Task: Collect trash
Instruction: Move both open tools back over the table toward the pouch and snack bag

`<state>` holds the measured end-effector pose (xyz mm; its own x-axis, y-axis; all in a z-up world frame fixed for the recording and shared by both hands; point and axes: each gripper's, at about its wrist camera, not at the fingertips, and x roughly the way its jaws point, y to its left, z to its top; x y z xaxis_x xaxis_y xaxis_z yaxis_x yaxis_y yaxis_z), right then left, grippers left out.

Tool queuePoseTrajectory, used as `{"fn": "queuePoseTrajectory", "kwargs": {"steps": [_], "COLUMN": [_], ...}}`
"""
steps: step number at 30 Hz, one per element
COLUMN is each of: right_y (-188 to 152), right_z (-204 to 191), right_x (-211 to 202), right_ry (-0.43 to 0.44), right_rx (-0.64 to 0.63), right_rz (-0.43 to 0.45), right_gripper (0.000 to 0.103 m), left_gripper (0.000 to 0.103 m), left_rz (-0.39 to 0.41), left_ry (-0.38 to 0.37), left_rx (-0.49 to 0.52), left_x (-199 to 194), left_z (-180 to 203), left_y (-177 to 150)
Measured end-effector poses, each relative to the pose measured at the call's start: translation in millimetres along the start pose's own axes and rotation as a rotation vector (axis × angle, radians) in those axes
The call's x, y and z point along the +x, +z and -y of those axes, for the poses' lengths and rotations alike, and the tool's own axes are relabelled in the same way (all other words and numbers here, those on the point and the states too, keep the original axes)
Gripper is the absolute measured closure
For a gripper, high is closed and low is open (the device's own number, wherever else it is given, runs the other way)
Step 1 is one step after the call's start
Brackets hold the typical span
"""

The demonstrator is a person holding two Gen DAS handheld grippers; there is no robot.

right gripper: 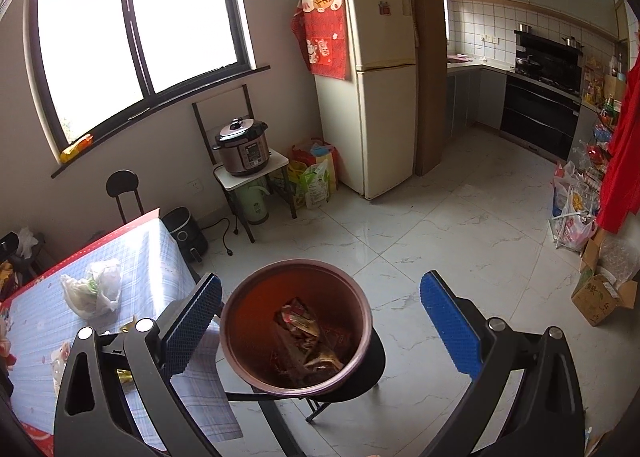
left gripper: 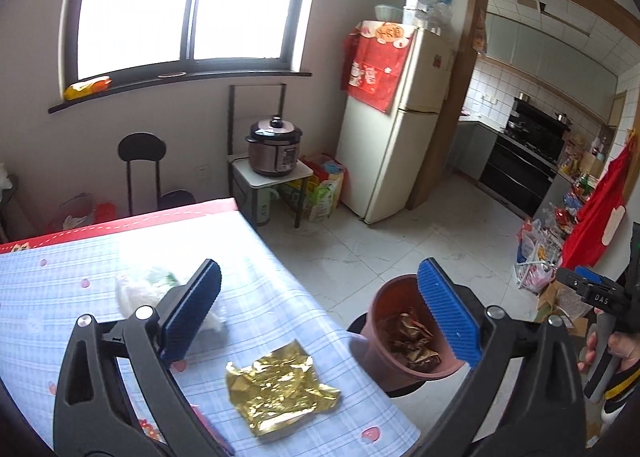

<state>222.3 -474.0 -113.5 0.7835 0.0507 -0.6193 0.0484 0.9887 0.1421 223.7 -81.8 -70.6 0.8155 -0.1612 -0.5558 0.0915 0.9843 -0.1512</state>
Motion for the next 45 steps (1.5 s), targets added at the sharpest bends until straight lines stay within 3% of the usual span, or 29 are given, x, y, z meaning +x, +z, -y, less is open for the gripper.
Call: {"fn": "queuePoseTrajectory", "kwargs": {"steps": [13, 25, 35, 45], "right_y": [-3, -27, -61, -96], "right_z": [-115, -210, -287, -345], "right_x": [0, 4, 22, 42], "right_ry": [0.115, 0.196, 0.264, 0.272], "right_rx": [-0.138, -0.258, -0.353, -0.419], "right_rz": [-0.037, -0.104, -0.193, -0.283], "right_gripper": [0.005, 0.005, 0.005, 0.005], "left_gripper": [0.006, 0.006, 0.006, 0.008], "left_rz": [-0.010, -0.041, -0.152, -0.286], "left_ry": [0.203, 0.316, 0.336, 0.221], "left_rx": [-0.191, -0.327, -0.388, -0.463], "left_x": [-79, -127, -128, -73], "left_z": [-138, -222, -269, -295], "left_y": [-50, -105, -162, -210]}}
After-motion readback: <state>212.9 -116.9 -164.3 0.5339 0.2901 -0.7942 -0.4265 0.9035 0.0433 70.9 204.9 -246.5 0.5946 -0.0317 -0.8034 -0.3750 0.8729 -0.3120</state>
